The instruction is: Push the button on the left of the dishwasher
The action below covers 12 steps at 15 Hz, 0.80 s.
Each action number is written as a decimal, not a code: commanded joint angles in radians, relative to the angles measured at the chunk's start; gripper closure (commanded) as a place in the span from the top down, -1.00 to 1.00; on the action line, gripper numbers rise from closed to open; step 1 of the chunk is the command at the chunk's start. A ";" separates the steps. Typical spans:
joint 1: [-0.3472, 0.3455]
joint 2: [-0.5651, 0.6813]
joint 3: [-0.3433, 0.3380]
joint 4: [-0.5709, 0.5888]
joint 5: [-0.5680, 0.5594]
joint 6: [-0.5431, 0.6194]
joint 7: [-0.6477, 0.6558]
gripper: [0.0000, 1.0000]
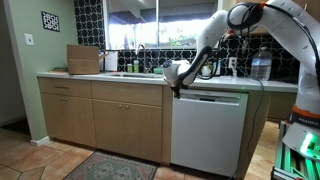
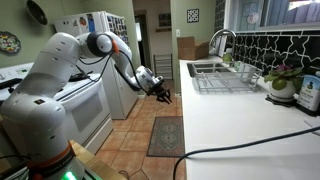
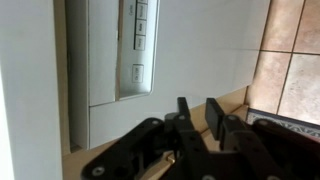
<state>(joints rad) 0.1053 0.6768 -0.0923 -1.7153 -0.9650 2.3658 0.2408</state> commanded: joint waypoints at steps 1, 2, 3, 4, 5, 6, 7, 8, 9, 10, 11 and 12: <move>-0.093 -0.202 0.051 -0.247 0.039 0.194 -0.113 0.12; -0.119 -0.242 0.061 -0.294 0.075 0.246 -0.144 0.29; -0.143 -0.273 0.074 -0.330 0.125 0.288 -0.184 0.43; -0.172 -0.309 0.093 -0.373 0.190 0.321 -0.259 0.57; -0.200 -0.340 0.113 -0.412 0.260 0.351 -0.340 0.73; -0.224 -0.363 0.133 -0.446 0.339 0.376 -0.421 0.87; -0.290 -0.390 0.201 -0.477 0.411 0.380 -0.498 0.99; -0.339 -0.409 0.257 -0.505 0.492 0.377 -0.575 1.00; -0.402 -0.429 0.328 -0.531 0.578 0.366 -0.656 1.00; -0.472 -0.447 0.407 -0.552 0.660 0.354 -0.734 1.00; -0.544 -0.455 0.489 -0.566 0.745 0.343 -0.812 1.00; -0.617 -0.446 0.564 -0.560 0.829 0.326 -0.871 1.00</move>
<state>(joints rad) -0.3212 0.2714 0.2758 -2.2147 -0.3317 2.7166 -0.4528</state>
